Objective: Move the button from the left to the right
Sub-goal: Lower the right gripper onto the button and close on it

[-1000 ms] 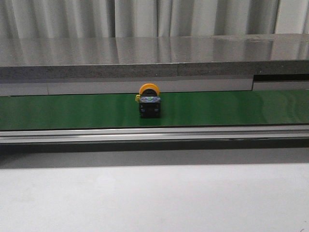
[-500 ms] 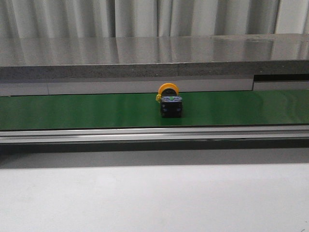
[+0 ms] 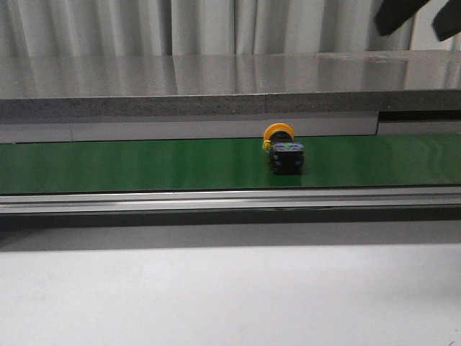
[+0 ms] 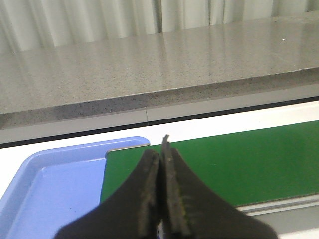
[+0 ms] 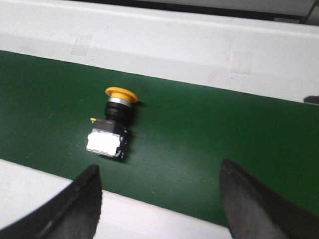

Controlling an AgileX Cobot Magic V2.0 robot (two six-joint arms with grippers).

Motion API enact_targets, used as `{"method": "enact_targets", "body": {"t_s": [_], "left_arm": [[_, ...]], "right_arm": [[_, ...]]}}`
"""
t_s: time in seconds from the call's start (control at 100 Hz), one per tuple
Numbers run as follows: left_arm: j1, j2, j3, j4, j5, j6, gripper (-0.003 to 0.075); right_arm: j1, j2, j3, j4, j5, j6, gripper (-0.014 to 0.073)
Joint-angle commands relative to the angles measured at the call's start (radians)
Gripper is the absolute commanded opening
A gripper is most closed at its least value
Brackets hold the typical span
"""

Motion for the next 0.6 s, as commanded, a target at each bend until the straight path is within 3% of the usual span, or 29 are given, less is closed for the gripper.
{"method": "enact_targets", "body": {"t_s": [0.0, 0.29, 0.59], "left_arm": [[-0.008, 0.008, -0.029, -0.005, -0.081, 0.0, -0.002], [-0.008, 0.008, -0.029, -0.005, -0.081, 0.0, -0.002], [-0.008, 0.008, -0.029, -0.005, -0.079, 0.0, -0.002]], "right_arm": [[0.015, 0.056, -0.079, -0.001, -0.049, -0.026, 0.0517], [0.037, 0.266, -0.204, -0.003, -0.035, -0.071, 0.0533], [0.049, 0.362, -0.214, -0.004, -0.026, -0.083, 0.0533]]}}
